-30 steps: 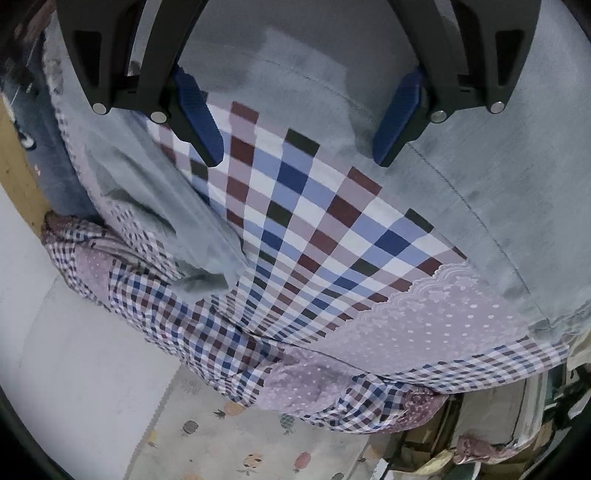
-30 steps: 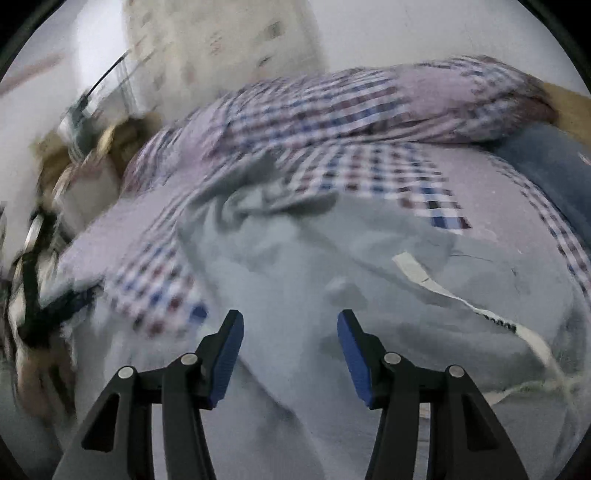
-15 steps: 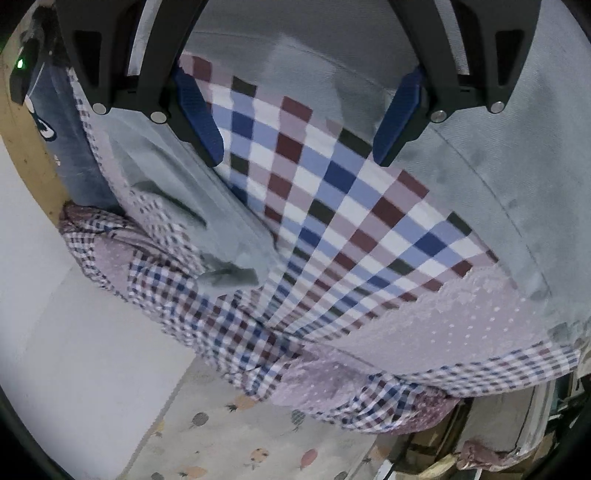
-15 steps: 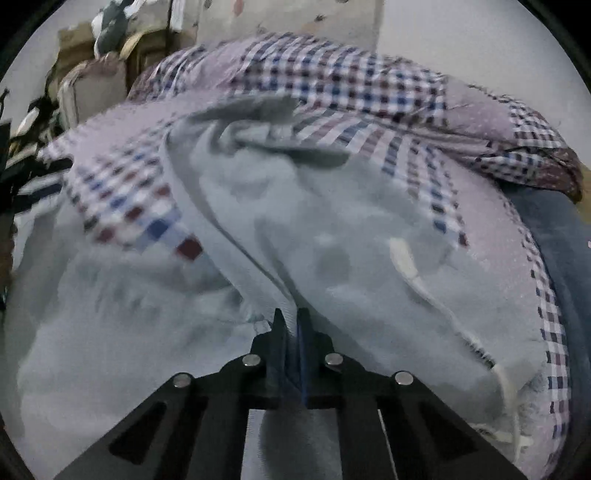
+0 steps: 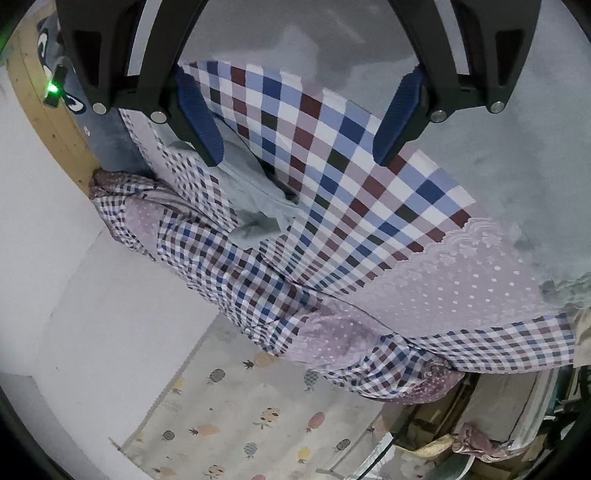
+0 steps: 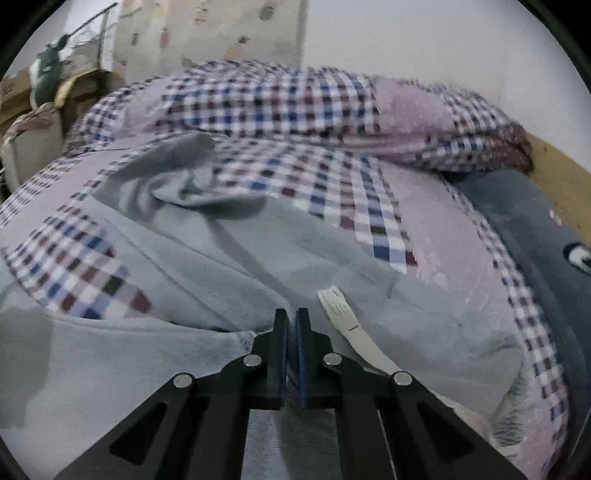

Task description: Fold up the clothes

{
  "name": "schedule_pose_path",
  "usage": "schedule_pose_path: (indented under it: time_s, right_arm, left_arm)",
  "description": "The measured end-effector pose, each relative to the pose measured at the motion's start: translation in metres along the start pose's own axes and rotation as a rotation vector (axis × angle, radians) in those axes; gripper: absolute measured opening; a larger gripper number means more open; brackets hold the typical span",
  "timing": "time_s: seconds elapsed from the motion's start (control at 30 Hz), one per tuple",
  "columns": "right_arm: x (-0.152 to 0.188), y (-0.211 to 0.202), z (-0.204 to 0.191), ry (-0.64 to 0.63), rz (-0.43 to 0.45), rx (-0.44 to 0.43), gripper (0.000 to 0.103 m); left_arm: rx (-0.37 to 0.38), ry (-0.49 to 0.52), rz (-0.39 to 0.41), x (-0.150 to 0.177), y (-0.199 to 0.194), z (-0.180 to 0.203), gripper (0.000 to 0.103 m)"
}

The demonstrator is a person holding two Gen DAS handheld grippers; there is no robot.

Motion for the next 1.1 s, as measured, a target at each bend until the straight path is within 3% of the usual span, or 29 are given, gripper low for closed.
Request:
schedule_pose_path:
  time_s: [0.1, 0.2, 0.23, 0.27, 0.3, 0.43, 0.63, 0.8, 0.9, 1.1]
  right_arm:
    - [0.002, 0.035, 0.006, 0.023, -0.063, -0.018, 0.006]
    - [0.008, 0.051, 0.012, 0.053, -0.099, -0.045, 0.022]
    - [0.009, 0.049, 0.015, 0.068, -0.095, -0.044, 0.029]
    - [0.01, 0.045, 0.021, 0.095, -0.083, -0.043, 0.05]
    - [0.011, 0.041, 0.026, 0.123, -0.071, -0.042, 0.059]
    - [0.014, 0.018, 0.038, 0.186, -0.032, -0.095, 0.058]
    - [0.013, -0.033, 0.0, 0.095, 0.063, -0.182, 0.058]
    - [0.014, -0.045, -0.068, -0.081, 0.056, -0.312, 0.058]
    - [0.015, -0.038, -0.117, -0.215, 0.009, -0.444, 0.058]
    - [0.001, -0.028, -0.235, -0.519, -0.053, -0.575, 0.058]
  left_arm:
    - [-0.021, 0.015, -0.015, 0.0, 0.003, -0.001, 0.086]
    - [-0.069, 0.027, -0.053, 0.001, 0.01, -0.003, 0.086]
    - [-0.087, 0.028, -0.065, 0.001, 0.013, -0.004, 0.086]
    - [-0.095, 0.026, -0.074, 0.001, 0.014, -0.005, 0.086]
    - [-0.094, 0.019, -0.073, 0.002, 0.014, -0.007, 0.086]
    - [-0.107, 0.017, -0.033, -0.003, 0.0, -0.011, 0.086]
    - [-0.158, -0.025, 0.056, -0.024, -0.046, -0.043, 0.086]
    - [-0.25, -0.131, 0.144, -0.041, -0.103, -0.097, 0.086]
    - [-0.297, -0.233, 0.172, -0.038, -0.128, -0.131, 0.086]
    - [-0.384, -0.299, 0.046, -0.028, -0.141, -0.174, 0.083]
Point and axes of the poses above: each gripper's, at about its wrist camera, not at the fingertips, and y roughly the way its jaws point, z to its right, x to its underside, the point moved 1 cm from there along y, roughly the way its jaws point, and after that the axes turned 12 degrees about -z, right-handed, at the moved point
